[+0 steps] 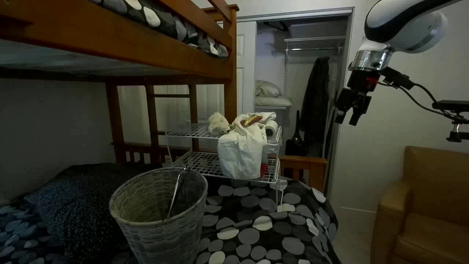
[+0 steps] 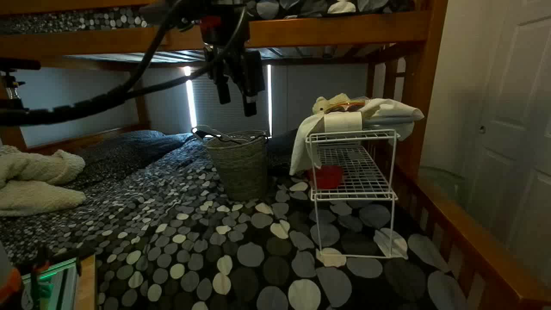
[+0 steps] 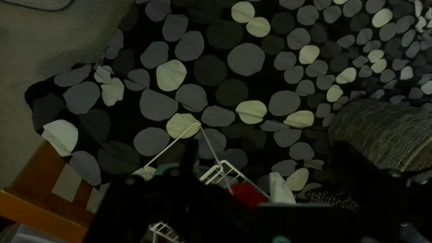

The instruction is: Pick up the lint roller and put it in the basket

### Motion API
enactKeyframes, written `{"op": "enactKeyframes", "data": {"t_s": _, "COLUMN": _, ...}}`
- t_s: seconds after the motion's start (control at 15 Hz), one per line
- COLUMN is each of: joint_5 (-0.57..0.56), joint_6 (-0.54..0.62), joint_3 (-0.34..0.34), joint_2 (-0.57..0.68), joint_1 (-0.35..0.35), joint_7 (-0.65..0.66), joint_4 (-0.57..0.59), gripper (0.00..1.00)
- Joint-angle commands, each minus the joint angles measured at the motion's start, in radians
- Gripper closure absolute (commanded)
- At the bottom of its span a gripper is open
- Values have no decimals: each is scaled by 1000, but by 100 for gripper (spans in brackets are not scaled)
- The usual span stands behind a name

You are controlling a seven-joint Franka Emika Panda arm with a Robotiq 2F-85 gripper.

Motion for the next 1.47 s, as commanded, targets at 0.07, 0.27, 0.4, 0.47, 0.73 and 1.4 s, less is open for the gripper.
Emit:
{"op": "enactKeyframes", "data": {"t_s": 0.07, "joint_5": 12, "joint_6": -3, "joint_3": 16, "joint_2": 4, "joint_1": -23, "joint_7": -10, "joint_4": 2, "gripper": 0}}
{"op": "enactKeyframes", "data": {"t_s": 0.27, "joint_5": 12, "joint_6": -3, "joint_3": 16, "joint_2": 4, "joint_1": -23, "joint_7": -10, "joint_4": 2, "gripper": 0}}
{"op": "enactKeyframes", "data": {"t_s": 0.4, "joint_5": 48, "joint_6": 82, "joint_3": 82, "joint_2": 4, "joint_1": -46, "joint_7": 187, "joint_4": -31, "gripper": 0}}
{"op": "enactKeyframes", "data": {"t_s": 0.47, "joint_5": 85, "joint_6": 83, "joint_3": 113, "joint_2": 30, "joint_1": -35, "joint_7": 265, "joint_4": -15, "gripper": 0}}
{"op": "enactKeyframes", "data": {"t_s": 0.73, "joint_5": 187, "joint_6": 164, "joint_3": 225, "joint_2": 210, "joint_1": -24, "joint_7": 535, "joint_4": 130, "gripper": 0}}
{"op": "enactKeyframes", "data": {"t_s": 1.4, "joint_5": 45, "joint_6": 114, "joint_3": 198, "joint_2": 727, "joint_1": -94, "joint_7": 836, "joint_4": 742, "gripper": 0}}
